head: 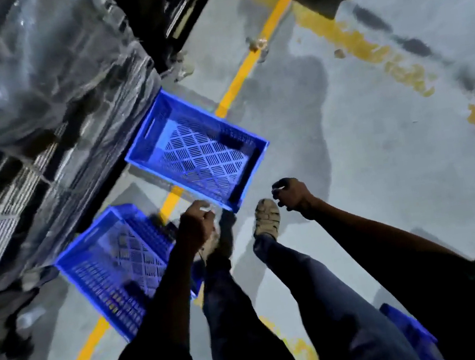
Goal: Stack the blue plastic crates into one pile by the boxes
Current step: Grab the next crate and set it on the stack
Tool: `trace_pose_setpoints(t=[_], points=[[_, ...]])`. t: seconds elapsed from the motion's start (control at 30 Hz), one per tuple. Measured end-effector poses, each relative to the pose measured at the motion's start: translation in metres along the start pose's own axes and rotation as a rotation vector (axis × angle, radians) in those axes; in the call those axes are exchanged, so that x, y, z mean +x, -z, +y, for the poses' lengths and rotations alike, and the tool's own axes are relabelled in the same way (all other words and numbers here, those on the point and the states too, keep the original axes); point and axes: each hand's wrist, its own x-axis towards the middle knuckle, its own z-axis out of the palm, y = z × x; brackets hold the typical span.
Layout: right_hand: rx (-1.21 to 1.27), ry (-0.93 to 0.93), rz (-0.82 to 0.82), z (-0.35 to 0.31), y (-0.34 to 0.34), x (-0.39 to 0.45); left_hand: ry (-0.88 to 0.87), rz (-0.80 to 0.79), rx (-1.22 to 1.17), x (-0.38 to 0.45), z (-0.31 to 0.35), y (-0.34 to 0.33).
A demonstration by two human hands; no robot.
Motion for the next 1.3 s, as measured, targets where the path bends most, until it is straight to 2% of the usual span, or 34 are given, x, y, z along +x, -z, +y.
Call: trace_pose_setpoints(t=[0.17, 0.4, 0.53, 0.63, 0.73, 0.8, 0.9, 1.03, 1.13, 1.3], points=[[0.001, -0.034, 0.047, 0.021, -0.045, 0.13, -0.056, -0.029, 0.114, 0.113, -0.03, -0.042], [0.147, -0.218, 0.072, 0.042, -0.12, 0.252, -0.121, 0.002, 0.08, 0.251, -0.067, -0.101], [0.456, -0.376, 0.035, 0.051, -0.151, 0.286, -0.112, -0.012, 0.109, 0.295, -0.086, -0.131], [0.623, -0.419, -0.006, 0.053, -0.159, 0.297, -0.097, -0.043, 0.143, 0.307, -0.101, -0.146], [0.657, -0.417, -0.105, 0.056, -0.155, 0.298, -0.117, 0.005, 0.144, 0.303, -0.103, -0.148], [0.641, -0.395, -0.006, 0.053, -0.151, 0.288, -0.114, 0.062, 0.104, 0.297, -0.099, -0.142], [0.37, -0.272, 0.193, 0.045, -0.143, 0.264, -0.144, 0.16, 0.06, 0.291, -0.094, -0.13], [0.269, -0.152, 0.298, 0.016, -0.13, 0.215, -0.121, 0.251, 0.034, 0.275, -0.081, -0.109], [0.285, -0.097, 0.365, -0.026, -0.114, 0.162, -0.091, 0.244, -0.018, 0.252, -0.059, -0.093], [0.138, -0.07, 0.471, -0.074, -0.086, 0.085, -0.071, 0.219, -0.043, 0.208, -0.001, -0.07]])
